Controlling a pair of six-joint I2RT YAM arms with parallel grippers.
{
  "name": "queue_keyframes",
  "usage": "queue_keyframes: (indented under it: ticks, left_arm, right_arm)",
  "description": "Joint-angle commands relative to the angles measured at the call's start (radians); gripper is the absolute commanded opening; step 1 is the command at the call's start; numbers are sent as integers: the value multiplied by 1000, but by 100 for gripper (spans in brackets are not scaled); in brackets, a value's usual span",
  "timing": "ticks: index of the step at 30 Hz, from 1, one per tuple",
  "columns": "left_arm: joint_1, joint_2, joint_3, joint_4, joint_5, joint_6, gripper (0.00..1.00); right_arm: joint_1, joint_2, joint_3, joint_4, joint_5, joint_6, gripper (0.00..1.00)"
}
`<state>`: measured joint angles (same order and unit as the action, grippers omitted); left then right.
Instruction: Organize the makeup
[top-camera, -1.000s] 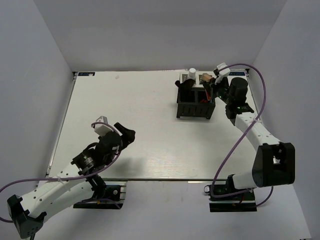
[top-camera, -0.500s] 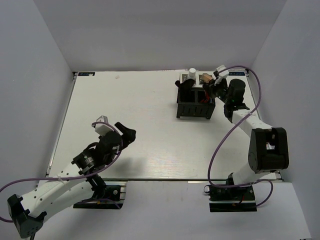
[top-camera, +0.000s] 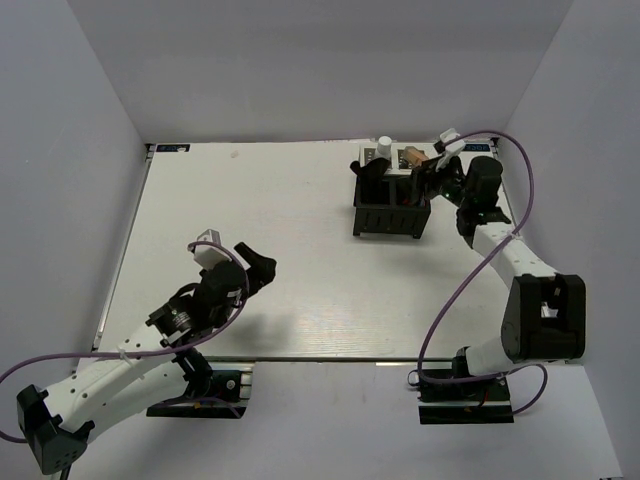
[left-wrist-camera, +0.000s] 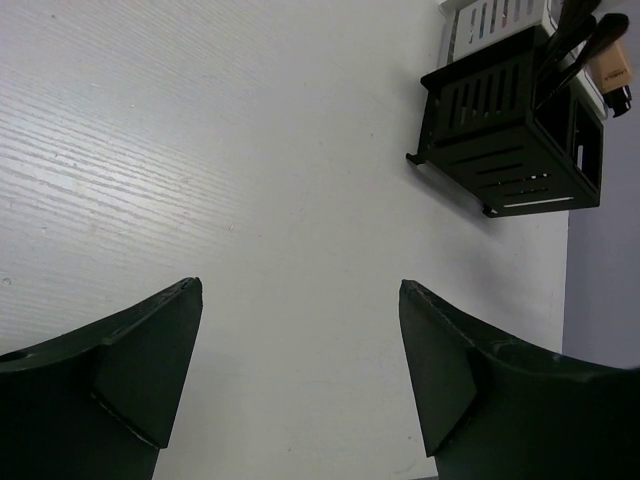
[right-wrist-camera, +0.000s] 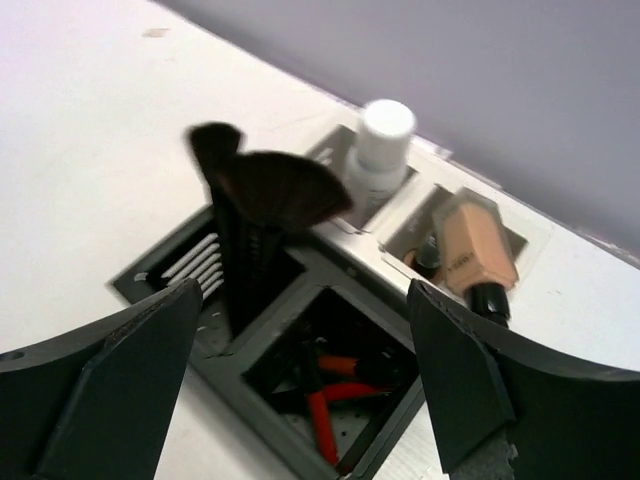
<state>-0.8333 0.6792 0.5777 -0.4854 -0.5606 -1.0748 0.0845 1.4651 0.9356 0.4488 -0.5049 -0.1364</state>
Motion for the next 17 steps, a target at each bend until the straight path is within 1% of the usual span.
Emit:
queue_keyframes:
  ticks: [1,2,4,5,9,12,14,17]
  left_arm:
    - [-4,-17,17,43,18,47,90]
    - [-4,-20,17,53,19,58,96]
    - [-4,-18,16,67,24,68,98]
    - [-4,-18,17,76,34,78,98]
    - [7,6,36,113,54,122,98]
    - [7,40,47,142,71,144,98]
    - [7,62,45,160,87,156,98]
    - [7,83,45,198,113,176,98]
  right_arm:
    - [0,-66,139,-203,-153,-26,89]
    - [6,-63,204,-354,-194,-79,89]
    - [9,-58,245,-485,-251,-97,89]
    - [15,-58,255,-560,-247,-72,89]
    - [21,-107,207,-636,-134,35,89]
    - [18,-137,186,-692,-75,41,89]
    - [15,-152,177,-722,-87,17,89]
    - [11,-189,125,-687,-54,29,89]
